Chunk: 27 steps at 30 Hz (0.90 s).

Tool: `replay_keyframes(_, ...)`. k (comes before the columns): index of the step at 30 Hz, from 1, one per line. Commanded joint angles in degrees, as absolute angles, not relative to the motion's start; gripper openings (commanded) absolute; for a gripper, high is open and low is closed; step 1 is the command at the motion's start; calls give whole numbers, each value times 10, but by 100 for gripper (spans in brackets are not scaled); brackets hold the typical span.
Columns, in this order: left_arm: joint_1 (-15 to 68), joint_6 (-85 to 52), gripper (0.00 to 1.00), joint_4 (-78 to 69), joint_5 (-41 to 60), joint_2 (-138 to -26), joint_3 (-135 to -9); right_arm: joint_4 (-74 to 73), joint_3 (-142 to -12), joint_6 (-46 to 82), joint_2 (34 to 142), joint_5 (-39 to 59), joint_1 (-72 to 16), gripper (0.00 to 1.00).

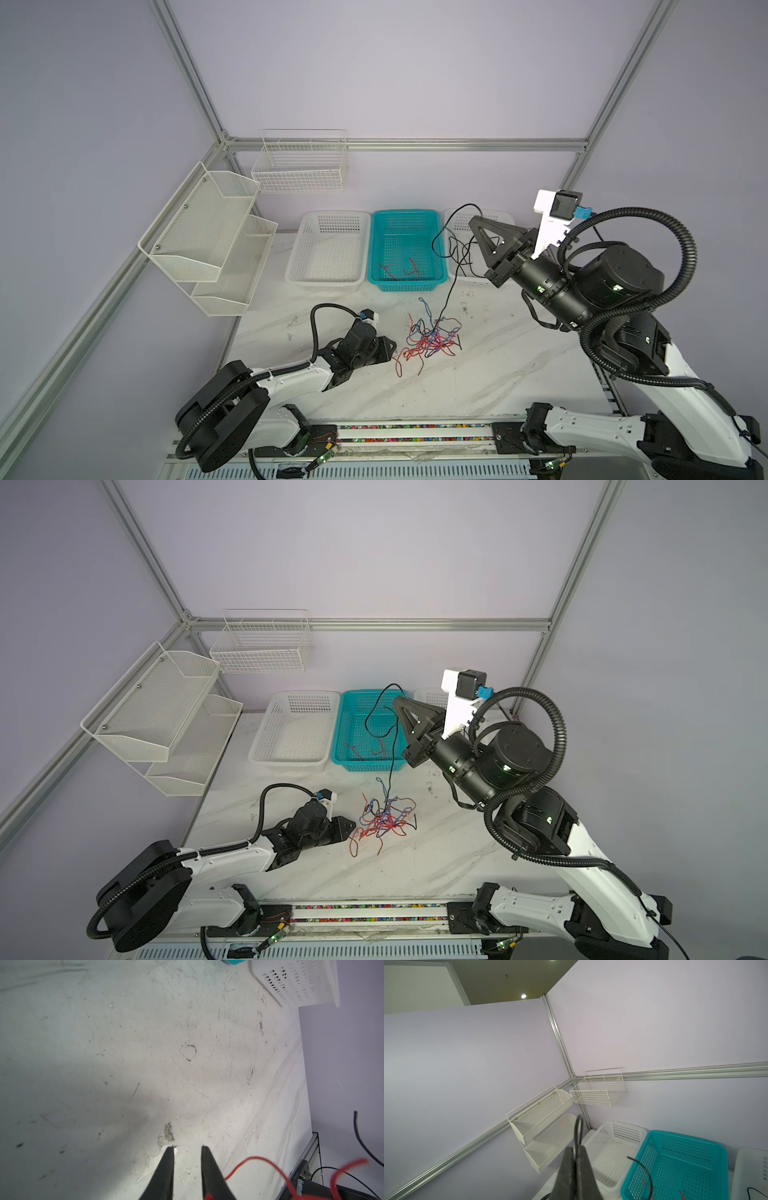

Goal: Untangle the cables

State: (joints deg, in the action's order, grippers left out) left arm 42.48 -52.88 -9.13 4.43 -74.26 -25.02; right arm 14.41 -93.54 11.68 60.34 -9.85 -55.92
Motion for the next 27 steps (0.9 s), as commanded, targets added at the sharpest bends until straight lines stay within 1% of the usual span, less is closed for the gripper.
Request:
replay_keyframes(1, 422, -519, 24, -95, 40, -743, -256, 136, -961, 103, 608, -107, -561, 0)
replay_keyframes(6, 423, -517, 24, -96, 39, -732, -255, 133, -937, 104, 607, -99, -561, 0)
replay_keyframes(8, 423, -515, 26, -95, 40, -721, -256, 130, -927, 102, 605, -105, -561, 0)
replay_keyframes(9, 423, -514, 29, -91, 40, -713, -258, 130, -922, 102, 606, -106, -561, 0)
replay_keyframes(11, 422, -513, 40, -78, 41, -697, -266, 128, -915, 103, 609, -99, -561, 0)
replay_keyframes(13, 422, -517, 55, -66, 47, -674, -275, 127, -907, 102, 615, -91, -561, 0)
replay_keyframes(18, 423, -556, 72, -76, 62, -614, -267, 114, -883, 108, 623, -71, -561, 0)
replay_keyframes(22, 423, -595, 81, -122, 80, -586, -248, 104, -867, 113, 627, -63, -561, 0)
replay_keyframes(27, 426, -622, 84, -188, 133, -608, -250, 96, -856, 114, 631, -60, -561, 0)
